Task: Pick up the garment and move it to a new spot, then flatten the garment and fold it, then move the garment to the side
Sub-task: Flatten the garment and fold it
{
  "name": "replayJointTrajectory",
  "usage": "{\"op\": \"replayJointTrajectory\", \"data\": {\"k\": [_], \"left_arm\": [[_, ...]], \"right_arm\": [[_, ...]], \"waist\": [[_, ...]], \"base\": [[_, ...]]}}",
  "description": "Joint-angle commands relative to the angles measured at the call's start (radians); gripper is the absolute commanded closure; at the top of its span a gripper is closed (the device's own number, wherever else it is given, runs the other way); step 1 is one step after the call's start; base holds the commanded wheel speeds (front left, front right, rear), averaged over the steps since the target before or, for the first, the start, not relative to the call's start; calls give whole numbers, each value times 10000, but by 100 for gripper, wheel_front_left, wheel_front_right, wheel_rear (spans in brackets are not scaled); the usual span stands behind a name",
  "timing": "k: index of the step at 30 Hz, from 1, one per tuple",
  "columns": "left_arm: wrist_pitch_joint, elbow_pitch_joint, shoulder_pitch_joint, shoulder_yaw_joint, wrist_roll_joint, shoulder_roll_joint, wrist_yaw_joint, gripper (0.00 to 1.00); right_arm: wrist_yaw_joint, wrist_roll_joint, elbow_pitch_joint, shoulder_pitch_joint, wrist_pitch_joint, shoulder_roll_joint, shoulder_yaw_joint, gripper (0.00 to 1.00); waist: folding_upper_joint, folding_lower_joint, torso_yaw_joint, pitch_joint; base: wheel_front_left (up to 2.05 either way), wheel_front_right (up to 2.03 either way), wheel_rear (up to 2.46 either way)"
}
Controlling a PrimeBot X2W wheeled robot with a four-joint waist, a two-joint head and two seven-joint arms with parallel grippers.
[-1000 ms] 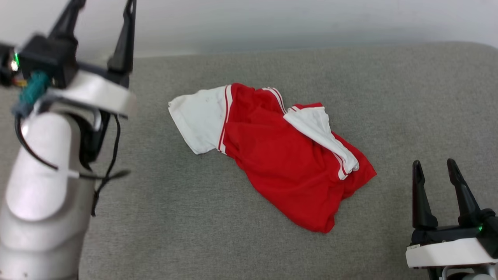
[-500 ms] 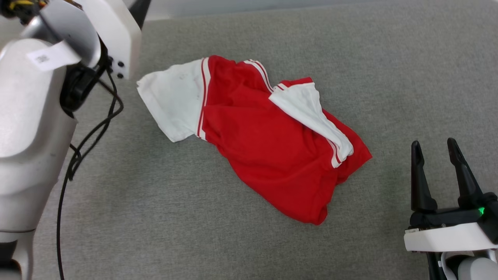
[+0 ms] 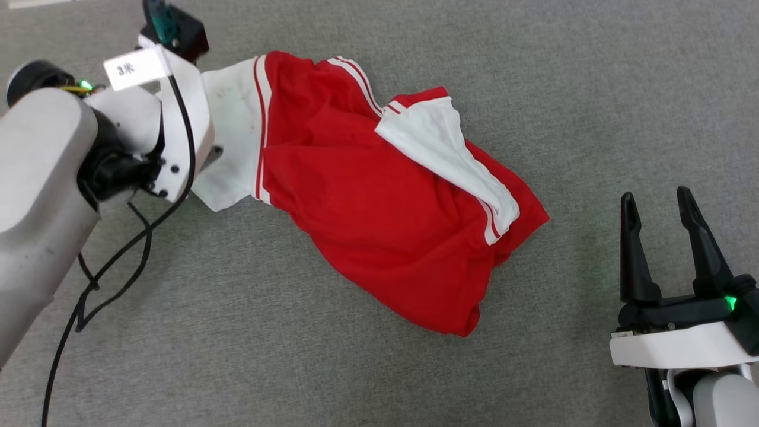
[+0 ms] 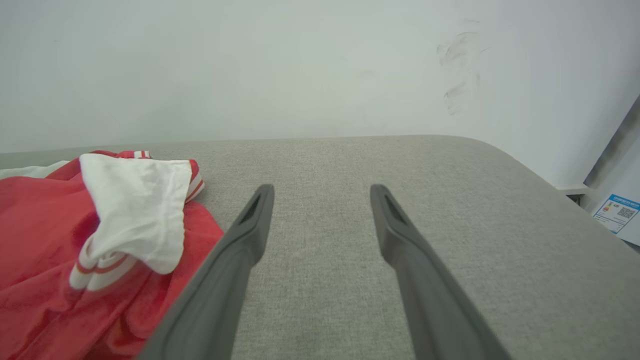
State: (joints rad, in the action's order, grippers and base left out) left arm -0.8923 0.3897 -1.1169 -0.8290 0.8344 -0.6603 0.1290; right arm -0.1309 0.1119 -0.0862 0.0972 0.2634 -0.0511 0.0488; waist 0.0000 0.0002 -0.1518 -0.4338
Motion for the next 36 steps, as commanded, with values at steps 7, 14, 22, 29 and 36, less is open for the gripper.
{"op": "replayJointTrajectory", "data": {"k": [7,14,22,29,36], "left_arm": [[-899,93,615,-1644,602,-395,7,0],[-696,200,842,-2389,1185,-566,29,100],[1156,-397,-6,-1910,1425,-801,11,100],[2122,-1453,328,-2225,1374,-1188,5,100],[2944,-2568,1749,-2786,1276,-1456,-153,100]], "right_arm": [[3,90,1,313,20,17,-136,0],[3,88,31,374,20,17,-158,0],[3,-47,-3,163,20,15,10,0],[3,-105,86,-230,20,18,210,0],[3,-124,216,-591,20,17,297,0]], "waist": [[0,-2,-298,-380],[0,-2,-297,-423],[0,-2,56,268],[0,-2,543,1089],[0,-2,1068,1822]], "base": [[0,0,0],[0,0,0],[0,0,0],[0,0,0],[0,0,0]]}}
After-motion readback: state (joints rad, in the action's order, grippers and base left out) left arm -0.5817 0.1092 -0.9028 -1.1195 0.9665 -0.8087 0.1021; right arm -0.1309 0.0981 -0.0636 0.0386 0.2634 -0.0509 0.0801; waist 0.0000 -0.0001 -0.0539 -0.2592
